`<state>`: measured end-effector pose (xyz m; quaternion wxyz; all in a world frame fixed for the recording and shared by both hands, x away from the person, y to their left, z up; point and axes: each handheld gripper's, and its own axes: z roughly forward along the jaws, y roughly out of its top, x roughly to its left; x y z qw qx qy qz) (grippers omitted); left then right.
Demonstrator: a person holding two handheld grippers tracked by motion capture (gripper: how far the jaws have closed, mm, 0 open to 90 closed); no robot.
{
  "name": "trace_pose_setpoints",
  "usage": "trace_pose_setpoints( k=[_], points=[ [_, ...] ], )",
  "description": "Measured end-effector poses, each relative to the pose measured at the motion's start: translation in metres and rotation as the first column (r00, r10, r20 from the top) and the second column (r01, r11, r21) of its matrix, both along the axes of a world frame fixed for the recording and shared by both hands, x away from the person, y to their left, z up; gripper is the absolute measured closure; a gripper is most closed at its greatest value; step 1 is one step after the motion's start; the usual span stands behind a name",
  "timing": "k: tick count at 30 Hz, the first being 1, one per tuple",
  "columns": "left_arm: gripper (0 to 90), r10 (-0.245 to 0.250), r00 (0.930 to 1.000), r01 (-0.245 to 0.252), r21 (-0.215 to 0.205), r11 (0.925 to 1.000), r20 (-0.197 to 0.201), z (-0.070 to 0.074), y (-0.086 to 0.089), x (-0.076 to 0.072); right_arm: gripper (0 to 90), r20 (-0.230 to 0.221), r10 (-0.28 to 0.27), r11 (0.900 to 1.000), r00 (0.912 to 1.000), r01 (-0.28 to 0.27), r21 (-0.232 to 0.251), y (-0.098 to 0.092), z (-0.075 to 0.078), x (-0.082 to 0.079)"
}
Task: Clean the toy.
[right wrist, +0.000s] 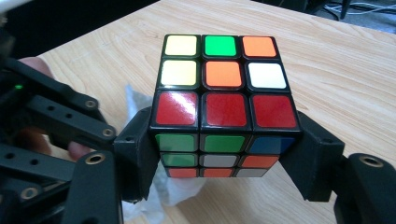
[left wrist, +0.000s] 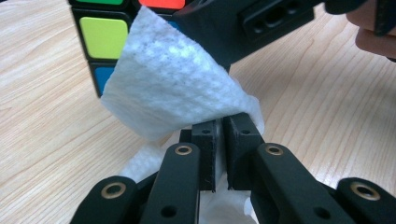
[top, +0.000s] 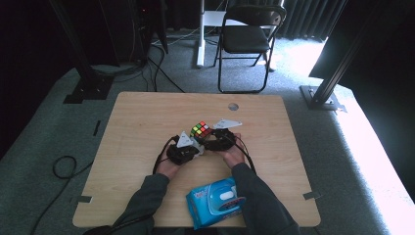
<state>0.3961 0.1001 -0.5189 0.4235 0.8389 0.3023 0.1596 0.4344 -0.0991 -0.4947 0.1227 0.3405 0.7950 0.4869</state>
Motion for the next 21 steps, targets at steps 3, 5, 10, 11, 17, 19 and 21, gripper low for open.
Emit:
trace_pose_setpoints(
  k=[3, 5, 10, 11, 17, 19, 21],
  points=[
    [83.9, 0.001, 1.0, -0.001, -0.007, 1.0, 0.004, 0.002, 0.003, -0.002, 34.4, -0.004, -0.02, 1.0, 0.9998, 0.02, -0.006, -0.001, -0.001, 0.001],
    [83.7, 0.006, 1.0, -0.006, -0.006, 1.0, 0.006, 0.003, 0.006, -0.002, 34.4, -0.007, -0.027, 1.0, 0.9996, 0.027, -0.011, -0.002, -0.001, 0.002],
    [83.7, 0.024, 0.9997, -0.024, -0.015, 0.9996, 0.01, 0.004, 0.012, -0.001, 34.4, -0.01, -0.041, 0.999, 0.9991, 0.041, -0.015, -0.003, -0.002, 0.003],
    [83.7, 0.027, 0.9996, -0.026, -0.012, 0.9996, 0.01, 0.005, 0.014, -0.001, 34.4, -0.009, -0.042, 0.999, 0.9991, 0.042, -0.016, -0.003, -0.002, 0.003],
    [83.6, 0.049, 0.9987, -0.049, -0.017, 0.9987, 0.014, 0.008, 0.02, 0.0, 34.4, -0.011, -0.052, 0.998, 0.9986, 0.052, -0.02, -0.004, -0.003, 0.004],
    [83.6, 0.054, 0.9984, -0.053, -0.018, 0.9984, 0.016, 0.009, 0.022, 0.0, 34.4, -0.011, -0.055, 0.998, 0.9984, 0.054, -0.025, -0.004, -0.004, 0.004],
    [83.6, 0.061, 0.998, -0.061, -0.022, 0.9979, 0.016, 0.009, 0.024, 0.001, 34.4, -0.006, -0.057, 0.998, 0.9984, 0.057, -0.036, -0.004, -0.004, 0.004]
  ],
)
